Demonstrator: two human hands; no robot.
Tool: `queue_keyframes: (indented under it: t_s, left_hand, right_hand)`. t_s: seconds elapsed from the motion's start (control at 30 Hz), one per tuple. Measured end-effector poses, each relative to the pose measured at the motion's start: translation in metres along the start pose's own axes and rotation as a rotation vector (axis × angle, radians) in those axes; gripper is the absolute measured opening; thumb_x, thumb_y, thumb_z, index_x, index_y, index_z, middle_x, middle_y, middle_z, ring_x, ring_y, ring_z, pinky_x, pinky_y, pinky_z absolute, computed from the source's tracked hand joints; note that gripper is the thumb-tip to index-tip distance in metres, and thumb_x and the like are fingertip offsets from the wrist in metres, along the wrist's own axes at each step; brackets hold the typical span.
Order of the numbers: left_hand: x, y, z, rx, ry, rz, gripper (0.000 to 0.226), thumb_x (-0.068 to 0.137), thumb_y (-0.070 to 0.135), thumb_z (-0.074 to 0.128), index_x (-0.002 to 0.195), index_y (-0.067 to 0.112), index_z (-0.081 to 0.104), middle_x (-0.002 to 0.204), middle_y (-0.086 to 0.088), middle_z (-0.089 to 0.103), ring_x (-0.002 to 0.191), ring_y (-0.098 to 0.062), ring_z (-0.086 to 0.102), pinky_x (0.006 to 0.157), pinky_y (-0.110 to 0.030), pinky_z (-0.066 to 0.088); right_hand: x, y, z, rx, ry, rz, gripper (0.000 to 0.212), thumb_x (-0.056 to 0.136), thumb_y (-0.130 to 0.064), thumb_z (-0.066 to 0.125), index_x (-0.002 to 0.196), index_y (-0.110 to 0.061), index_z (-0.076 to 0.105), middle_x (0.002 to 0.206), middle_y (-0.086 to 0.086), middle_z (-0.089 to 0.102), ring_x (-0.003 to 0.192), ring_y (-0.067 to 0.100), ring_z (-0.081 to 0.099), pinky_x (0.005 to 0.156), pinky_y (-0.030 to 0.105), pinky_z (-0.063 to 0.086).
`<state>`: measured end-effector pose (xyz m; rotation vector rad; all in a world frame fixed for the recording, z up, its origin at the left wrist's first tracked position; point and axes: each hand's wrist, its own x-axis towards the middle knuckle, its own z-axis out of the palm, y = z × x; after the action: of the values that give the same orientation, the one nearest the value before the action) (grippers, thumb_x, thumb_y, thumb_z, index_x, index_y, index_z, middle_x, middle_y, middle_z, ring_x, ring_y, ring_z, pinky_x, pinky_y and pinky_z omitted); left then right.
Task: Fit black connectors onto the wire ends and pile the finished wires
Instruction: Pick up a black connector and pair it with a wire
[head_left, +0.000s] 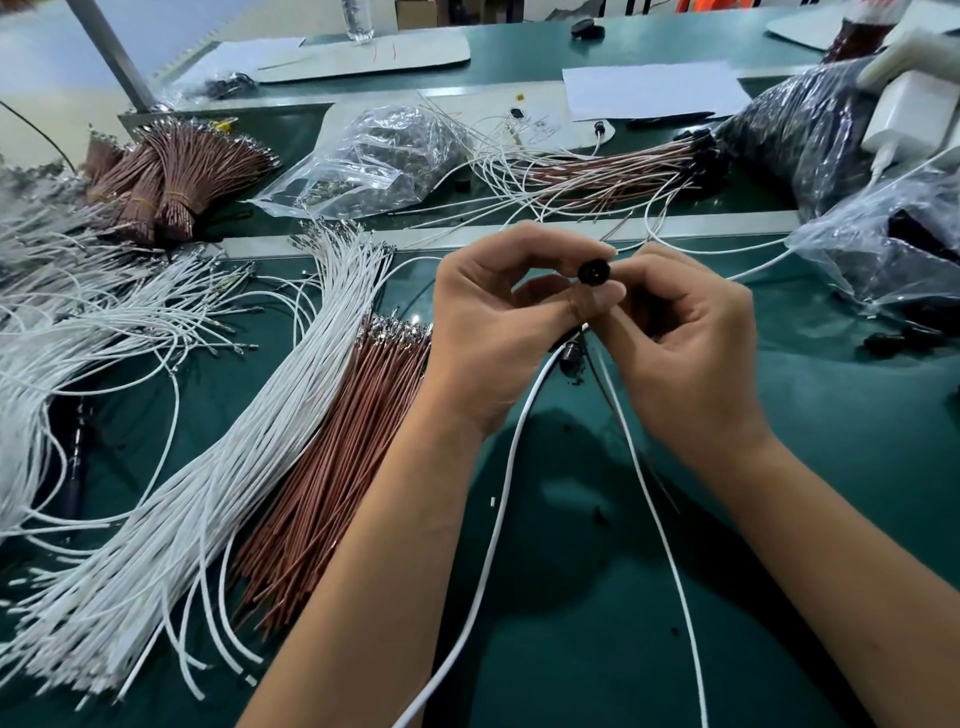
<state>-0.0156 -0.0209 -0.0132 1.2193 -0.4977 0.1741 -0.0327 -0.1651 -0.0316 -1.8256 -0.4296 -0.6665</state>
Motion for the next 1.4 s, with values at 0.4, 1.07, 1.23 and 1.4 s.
queue_keyframes:
  t_s: [0.4,1.07,1.23,1.4]
  left_hand:
    - [0.0,0.005,0.002,-0.001,-0.011,0.019,0.036,0.072,-0.02,0.076,0.094,0.007,0.071,0.081,-0.001,0.068,0.079,-0.015,0.062,0.076,-0.025,0.054]
    - [-0.002,-0.001,0.006,-0.035,0.036,0.027,0.031,0.068,-0.022,0.077,0.082,0.005,0.071,0.076,0.0,0.072,0.072,-0.012,0.064,0.071,-0.023,0.056]
    - [-0.002,-0.007,0.009,-0.075,0.083,0.012,0.03,0.071,-0.024,0.074,0.085,0.002,0.069,0.075,-0.002,0.07,0.069,-0.011,0.062,0.069,-0.021,0.054]
    - [0.001,-0.012,0.001,-0.113,0.131,-0.125,0.016,0.082,-0.011,0.072,0.091,0.001,0.069,0.076,-0.003,0.07,0.071,-0.011,0.064,0.072,-0.021,0.054]
  right_hand:
    - [-0.002,-0.005,0.0,-0.249,0.083,-0.186,0.008,0.097,-0.002,0.068,0.094,-0.002,0.074,0.075,0.002,0.051,0.069,0.01,0.049,0.068,0.017,0.035]
    - [-0.003,-0.002,0.0,-0.296,0.079,-0.175,0.022,0.097,-0.003,0.069,0.076,-0.005,0.074,0.066,0.001,0.047,0.061,0.019,0.044,0.06,0.021,0.03]
    - [-0.003,0.0,0.0,-0.31,0.097,-0.151,0.017,0.098,-0.009,0.071,0.083,-0.006,0.078,0.066,-0.002,0.048,0.062,0.013,0.046,0.061,0.021,0.031]
    - [0.0,0.001,0.0,-0.311,0.068,-0.112,0.013,0.095,-0.007,0.07,0.082,-0.004,0.07,0.071,0.003,0.052,0.066,0.019,0.049,0.064,0.024,0.037]
